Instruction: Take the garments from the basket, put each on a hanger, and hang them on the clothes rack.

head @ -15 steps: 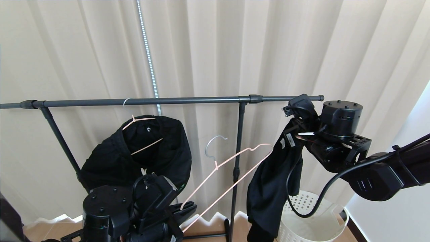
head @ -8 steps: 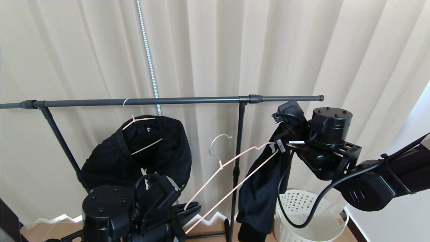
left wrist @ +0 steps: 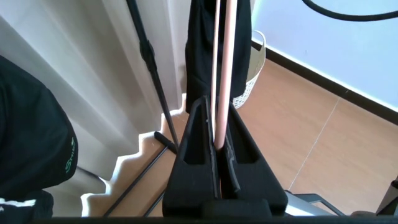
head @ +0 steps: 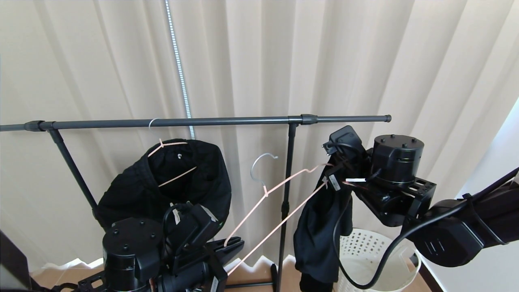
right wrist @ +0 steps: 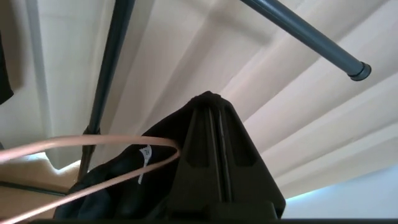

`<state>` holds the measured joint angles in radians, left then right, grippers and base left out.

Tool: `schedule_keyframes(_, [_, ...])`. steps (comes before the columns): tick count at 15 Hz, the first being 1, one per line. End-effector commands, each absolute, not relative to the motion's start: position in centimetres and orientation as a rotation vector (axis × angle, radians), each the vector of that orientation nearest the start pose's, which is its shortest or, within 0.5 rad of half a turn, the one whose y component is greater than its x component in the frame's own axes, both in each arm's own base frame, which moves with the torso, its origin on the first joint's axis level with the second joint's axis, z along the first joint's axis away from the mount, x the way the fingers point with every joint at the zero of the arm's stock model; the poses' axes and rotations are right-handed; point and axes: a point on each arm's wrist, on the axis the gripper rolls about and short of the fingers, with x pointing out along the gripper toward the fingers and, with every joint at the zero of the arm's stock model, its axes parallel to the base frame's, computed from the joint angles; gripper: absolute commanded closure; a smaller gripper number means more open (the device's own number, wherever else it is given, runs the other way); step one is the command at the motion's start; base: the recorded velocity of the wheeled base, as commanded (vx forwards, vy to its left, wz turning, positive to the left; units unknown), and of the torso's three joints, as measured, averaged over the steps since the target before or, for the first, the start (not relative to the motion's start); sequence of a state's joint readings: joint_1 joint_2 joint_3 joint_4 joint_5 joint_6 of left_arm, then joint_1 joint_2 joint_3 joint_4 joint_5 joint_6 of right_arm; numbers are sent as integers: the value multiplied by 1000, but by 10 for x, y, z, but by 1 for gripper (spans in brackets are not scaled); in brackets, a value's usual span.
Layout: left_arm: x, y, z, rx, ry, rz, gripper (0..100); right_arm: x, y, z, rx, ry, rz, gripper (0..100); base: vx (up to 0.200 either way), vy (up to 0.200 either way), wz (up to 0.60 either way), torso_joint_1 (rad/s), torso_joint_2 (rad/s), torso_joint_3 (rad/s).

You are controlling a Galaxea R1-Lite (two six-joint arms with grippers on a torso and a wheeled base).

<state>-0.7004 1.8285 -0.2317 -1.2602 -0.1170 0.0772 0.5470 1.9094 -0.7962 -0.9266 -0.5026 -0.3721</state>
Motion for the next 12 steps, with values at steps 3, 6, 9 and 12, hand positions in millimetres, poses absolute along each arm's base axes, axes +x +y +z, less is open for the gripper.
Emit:
schedule_keyframes(3, [186, -160, 78, 173, 307, -821, 100, 283, 177, 146, -463, 135, 123, 100, 0, 0, 0, 0, 0, 0])
schedule_keyframes(6, [186, -160, 77, 171, 310, -819, 100, 271, 182, 149, -462, 122, 180, 100, 0, 0, 0, 0, 0, 0])
schedule_keyframes(9, [185, -159, 78, 169, 309, -823, 100, 261, 186, 151, -460, 113, 241, 100, 0, 0, 0, 0, 0, 0])
schedule_keyframes(12, [182, -157, 75, 177, 321, -833, 100, 259, 188, 151, -437, 106, 284, 100, 0, 0, 0, 0, 0, 0])
